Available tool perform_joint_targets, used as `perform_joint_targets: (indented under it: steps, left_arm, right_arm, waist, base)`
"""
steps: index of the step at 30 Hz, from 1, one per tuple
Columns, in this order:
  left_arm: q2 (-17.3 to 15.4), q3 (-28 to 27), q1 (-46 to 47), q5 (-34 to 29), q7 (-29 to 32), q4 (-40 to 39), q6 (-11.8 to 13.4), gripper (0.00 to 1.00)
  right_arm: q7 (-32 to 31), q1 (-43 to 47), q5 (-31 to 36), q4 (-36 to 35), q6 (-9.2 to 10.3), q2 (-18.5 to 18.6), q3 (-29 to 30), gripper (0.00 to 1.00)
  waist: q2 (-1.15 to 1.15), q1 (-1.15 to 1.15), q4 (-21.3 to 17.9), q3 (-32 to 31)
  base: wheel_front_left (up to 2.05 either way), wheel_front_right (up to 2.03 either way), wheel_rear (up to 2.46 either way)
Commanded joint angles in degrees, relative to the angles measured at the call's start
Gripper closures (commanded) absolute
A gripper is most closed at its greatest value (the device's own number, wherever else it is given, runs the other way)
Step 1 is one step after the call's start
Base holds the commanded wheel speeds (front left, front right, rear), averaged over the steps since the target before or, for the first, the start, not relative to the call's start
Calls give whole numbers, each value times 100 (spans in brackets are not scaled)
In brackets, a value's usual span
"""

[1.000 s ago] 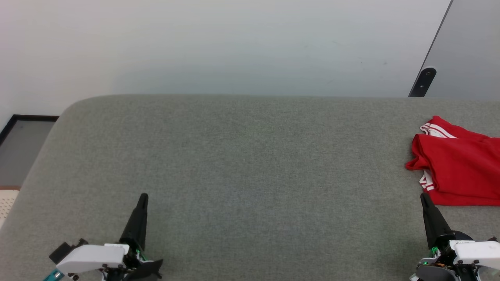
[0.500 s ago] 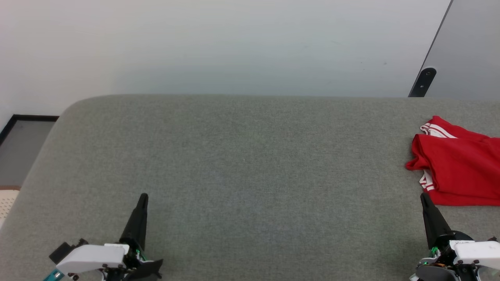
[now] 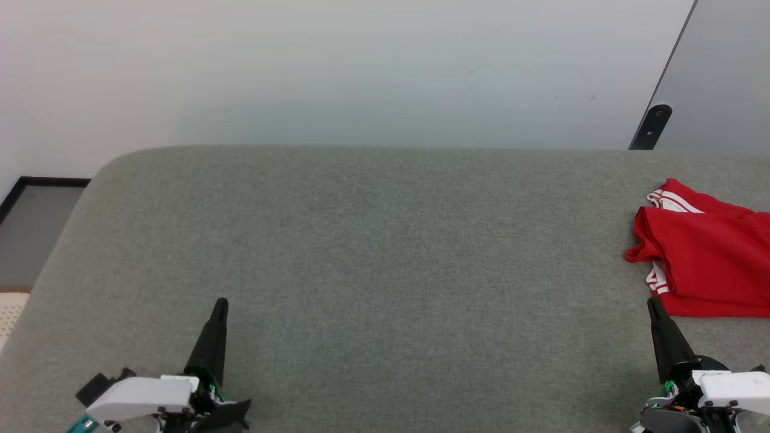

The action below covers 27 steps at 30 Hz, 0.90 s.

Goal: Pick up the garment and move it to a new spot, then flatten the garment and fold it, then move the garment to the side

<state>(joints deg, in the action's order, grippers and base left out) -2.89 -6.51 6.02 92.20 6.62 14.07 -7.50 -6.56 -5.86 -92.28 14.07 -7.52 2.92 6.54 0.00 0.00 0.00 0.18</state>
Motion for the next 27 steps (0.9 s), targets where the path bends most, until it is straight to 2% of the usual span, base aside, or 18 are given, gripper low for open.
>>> perform_joint_targets:
  steps: [1, 27]
  left_arm:
    - [8, -12, 49, 40, 4, -7, 2, 100]
    - [8, -12, 49, 41, 3, -7, 2, 100]
  right_arm:
    - [-14, -72, -26, -21, 6, -12, 5, 100]
    - [-14, -72, -27, -21, 6, -12, 4, 100]
  waist:
    - [0, 0, 0, 0]
    - [0, 0, 0, 0]
  base:
    - [0, 0, 0]
    - [0, 0, 0]
